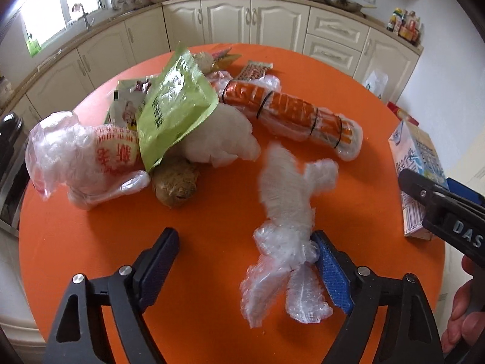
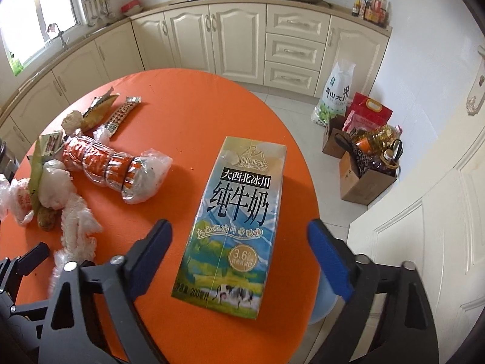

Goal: Collect trash
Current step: 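Grasp the crumpled clear plastic wrap with the left tool while the right tool grasps the milk carton, then carry both items to the blue bin and open both tools to drop them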

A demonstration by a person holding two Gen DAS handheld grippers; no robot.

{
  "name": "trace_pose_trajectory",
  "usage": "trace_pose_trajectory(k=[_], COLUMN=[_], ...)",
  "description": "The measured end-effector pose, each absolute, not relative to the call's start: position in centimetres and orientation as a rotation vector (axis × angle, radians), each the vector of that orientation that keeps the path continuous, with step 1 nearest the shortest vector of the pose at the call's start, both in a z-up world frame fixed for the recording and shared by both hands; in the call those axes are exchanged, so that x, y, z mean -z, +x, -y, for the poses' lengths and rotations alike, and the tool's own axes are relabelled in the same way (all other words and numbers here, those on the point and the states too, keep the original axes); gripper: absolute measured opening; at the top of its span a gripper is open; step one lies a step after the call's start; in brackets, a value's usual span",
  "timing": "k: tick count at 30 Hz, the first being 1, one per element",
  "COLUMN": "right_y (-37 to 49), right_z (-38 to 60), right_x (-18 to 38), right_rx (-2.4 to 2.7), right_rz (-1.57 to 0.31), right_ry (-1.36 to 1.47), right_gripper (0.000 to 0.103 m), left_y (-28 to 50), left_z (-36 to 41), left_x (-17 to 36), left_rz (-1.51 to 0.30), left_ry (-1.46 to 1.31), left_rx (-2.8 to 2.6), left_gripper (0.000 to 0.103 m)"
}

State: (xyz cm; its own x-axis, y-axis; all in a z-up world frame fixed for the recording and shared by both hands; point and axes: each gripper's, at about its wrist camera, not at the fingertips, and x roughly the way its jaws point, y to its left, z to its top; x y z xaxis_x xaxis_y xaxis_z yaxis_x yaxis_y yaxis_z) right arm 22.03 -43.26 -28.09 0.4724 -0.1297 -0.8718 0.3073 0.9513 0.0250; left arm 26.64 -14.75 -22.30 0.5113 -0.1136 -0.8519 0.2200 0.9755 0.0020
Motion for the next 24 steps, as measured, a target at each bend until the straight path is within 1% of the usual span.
trace_pose_trajectory(k=[2, 3, 4, 5, 6, 7, 8, 9, 10, 16, 24], right_y=[22.2, 22.2, 22.1, 22.1, 21.8, 21.5, 21.3, 21.3, 21.1, 19.6, 16.9], right_z=[43.1, 43.1, 43.0, 43.1, 43.0, 43.2, 43.5, 43.7, 44.0, 45.6, 48.0], right_x=[28.6, 29.0, 29.2, 29.4, 29.4, 29.4, 29.4, 29.3, 29.3, 28.7, 27.3], right_rx=[0.267, 0.260, 0.254, 0.253, 0.255, 0.247, 0.239, 0.233, 0.224, 0.182, 0.162], right_rz=[-1.060, -1.066, -1.068, -1.069, -1.054, -1.047, -1.038, -1.034, -1.028, -0.980, -0.930], right_ry=[0.187, 0.190, 0.193, 0.194, 0.186, 0.201, 0.217, 0.229, 0.246, 0.328, 0.407], right_gripper=[0.071, 0.068, 0.060, 0.056, 0.053, 0.052, 0.051, 0.051, 0.051, 0.050, 0.050], left_y=[26.9, 27.0, 27.1, 27.1, 26.8, 26.8, 26.7, 26.7, 26.7, 26.5, 23.9], left_z=[15.1, 15.2, 15.2, 15.1, 15.0, 14.9, 14.8, 14.8, 14.7, 14.2, 15.7], left_x=[22.7, 23.0, 23.2, 23.3, 23.1, 23.3, 23.0, 23.0, 23.0, 22.8, 20.4], left_rz=[-1.011, -1.011, -1.010, -1.006, -1.000, -0.996, -0.996, -0.997, -1.002, -0.994, -0.954], left_ry=[0.113, 0.109, 0.108, 0.103, 0.098, 0.093, 0.089, 0.083, 0.071, 0.063, 0.051], left_rx=[0.215, 0.219, 0.218, 0.219, 0.221, 0.225, 0.231, 0.244, 0.263, 0.310, 0.383], left_gripper=[0.077, 0.075, 0.073, 0.068, 0.060, 0.049, 0.043, 0.029, 0.023, 0.021, 0.020])
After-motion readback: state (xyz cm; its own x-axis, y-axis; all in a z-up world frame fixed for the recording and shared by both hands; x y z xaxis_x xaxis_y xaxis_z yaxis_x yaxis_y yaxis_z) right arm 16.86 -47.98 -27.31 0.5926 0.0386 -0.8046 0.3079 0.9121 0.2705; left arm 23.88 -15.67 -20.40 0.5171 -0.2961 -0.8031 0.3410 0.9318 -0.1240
